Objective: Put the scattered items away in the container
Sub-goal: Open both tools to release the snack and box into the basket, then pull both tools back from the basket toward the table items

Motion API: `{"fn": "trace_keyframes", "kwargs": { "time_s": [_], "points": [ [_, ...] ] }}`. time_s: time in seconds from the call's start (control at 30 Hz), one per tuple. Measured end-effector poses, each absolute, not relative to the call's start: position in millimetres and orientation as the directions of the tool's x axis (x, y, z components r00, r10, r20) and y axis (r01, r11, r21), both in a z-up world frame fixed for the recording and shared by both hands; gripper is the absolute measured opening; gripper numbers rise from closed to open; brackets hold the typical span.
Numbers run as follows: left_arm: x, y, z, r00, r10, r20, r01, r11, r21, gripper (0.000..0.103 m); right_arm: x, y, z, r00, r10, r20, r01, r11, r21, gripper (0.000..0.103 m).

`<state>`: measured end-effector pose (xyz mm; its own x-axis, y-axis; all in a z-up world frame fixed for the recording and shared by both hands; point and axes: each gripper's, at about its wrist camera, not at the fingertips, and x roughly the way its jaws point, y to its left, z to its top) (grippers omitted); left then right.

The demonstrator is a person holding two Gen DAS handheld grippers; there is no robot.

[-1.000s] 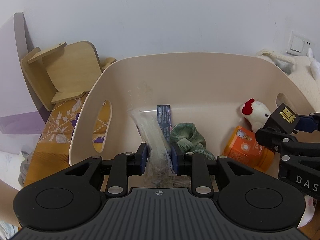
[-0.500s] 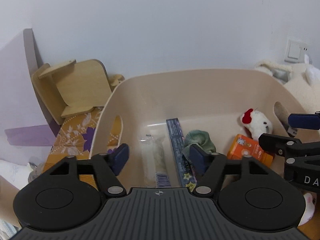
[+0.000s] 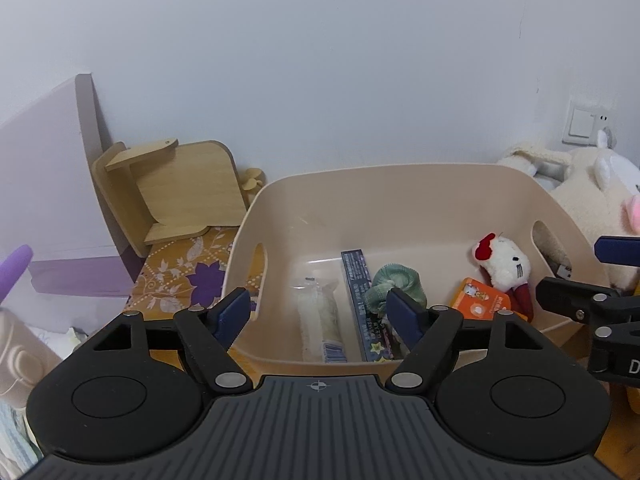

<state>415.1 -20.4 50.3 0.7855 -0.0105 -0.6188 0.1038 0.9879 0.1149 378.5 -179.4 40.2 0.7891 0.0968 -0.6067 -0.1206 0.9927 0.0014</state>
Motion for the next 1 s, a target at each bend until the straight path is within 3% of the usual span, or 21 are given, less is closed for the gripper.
{"fn": "trace_keyframes", "kwargs": {
  "time_s": [0.57, 1.0],
  "points": [
    [352.4, -13.2, 63.6, 0.81, -0.056, -0.583, 0.117, 0.991, 0.068, 0.079, 320.3, -195.3, 53.5, 0.815, 0.1, -0.571, -0.11, 0.994, 0.016, 0.075],
    [292.2, -14.3, 48.9, 0.81, -0.104, -0.578, 0.159, 0.986, 0.046, 0.079, 274.2, -206.8, 25.9, 0.808, 0.096, -0.582, -0.119, 0.993, -0.002, 0.076]
  ]
}}
